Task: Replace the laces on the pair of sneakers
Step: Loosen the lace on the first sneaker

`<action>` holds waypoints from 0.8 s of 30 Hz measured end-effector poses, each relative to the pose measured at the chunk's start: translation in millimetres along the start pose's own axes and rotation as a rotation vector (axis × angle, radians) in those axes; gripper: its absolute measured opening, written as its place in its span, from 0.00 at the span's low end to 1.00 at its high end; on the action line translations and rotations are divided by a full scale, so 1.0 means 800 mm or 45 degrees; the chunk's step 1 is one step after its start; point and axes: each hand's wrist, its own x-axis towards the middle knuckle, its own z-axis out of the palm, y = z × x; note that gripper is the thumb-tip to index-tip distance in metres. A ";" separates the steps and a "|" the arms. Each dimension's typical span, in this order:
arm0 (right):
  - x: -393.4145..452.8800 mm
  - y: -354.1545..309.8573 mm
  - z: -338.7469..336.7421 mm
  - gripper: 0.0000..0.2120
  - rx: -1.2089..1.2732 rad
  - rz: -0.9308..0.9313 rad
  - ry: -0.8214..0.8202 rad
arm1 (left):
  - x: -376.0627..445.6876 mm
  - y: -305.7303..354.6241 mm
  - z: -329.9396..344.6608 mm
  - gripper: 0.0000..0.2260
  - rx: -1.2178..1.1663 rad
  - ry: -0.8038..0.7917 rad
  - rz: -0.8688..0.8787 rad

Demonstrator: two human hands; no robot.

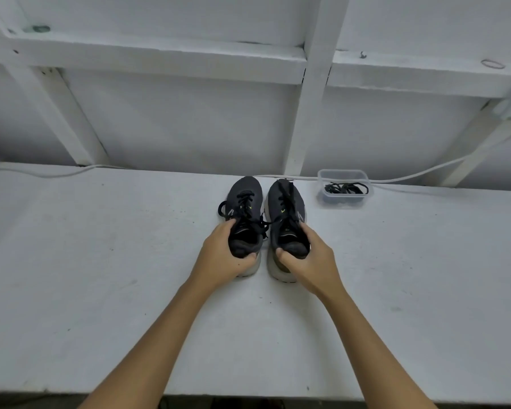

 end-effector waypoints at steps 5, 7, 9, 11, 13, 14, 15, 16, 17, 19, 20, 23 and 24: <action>-0.046 0.002 0.002 0.35 -0.006 0.013 -0.014 | -0.045 0.000 -0.010 0.36 -0.015 0.044 -0.024; -0.061 0.003 0.002 0.35 -0.008 -0.001 -0.021 | -0.064 0.000 -0.013 0.36 -0.021 0.070 -0.032; -0.072 0.005 0.002 0.33 -0.020 -0.016 -0.020 | -0.080 0.001 -0.015 0.34 -0.012 0.101 -0.047; -0.077 0.005 0.001 0.35 -0.018 -0.013 -0.019 | -0.092 0.000 -0.015 0.33 -0.003 0.137 -0.075; -0.077 0.001 0.000 0.36 -0.023 -0.001 -0.030 | -0.098 0.000 -0.016 0.34 0.005 0.174 -0.097; -0.075 -0.001 -0.001 0.35 -0.029 -0.015 -0.038 | -0.098 0.001 -0.017 0.34 0.013 0.185 -0.101; -0.074 -0.005 -0.002 0.35 -0.046 -0.040 -0.042 | -0.099 0.002 -0.017 0.34 0.025 0.185 -0.102; -0.073 -0.009 -0.003 0.34 -0.073 -0.064 -0.050 | -0.099 0.003 -0.018 0.34 0.038 0.175 -0.101; -0.072 -0.013 -0.005 0.33 -0.101 -0.086 -0.059 | -0.099 0.004 -0.018 0.34 0.049 0.166 -0.097; -0.071 -0.015 -0.005 0.30 -0.191 -0.119 -0.039 | -0.101 0.007 -0.020 0.34 0.066 0.181 -0.101; -0.072 -0.018 -0.005 0.33 -0.238 -0.114 0.009 | -0.102 0.008 -0.020 0.33 0.071 0.204 -0.109; -0.072 -0.039 0.005 0.33 -0.263 -0.196 0.237 | -0.103 0.009 -0.020 0.31 0.085 0.263 -0.121; -0.069 -0.049 0.010 0.27 -0.258 -0.271 0.316 | -0.102 0.010 -0.020 0.30 0.092 0.282 -0.126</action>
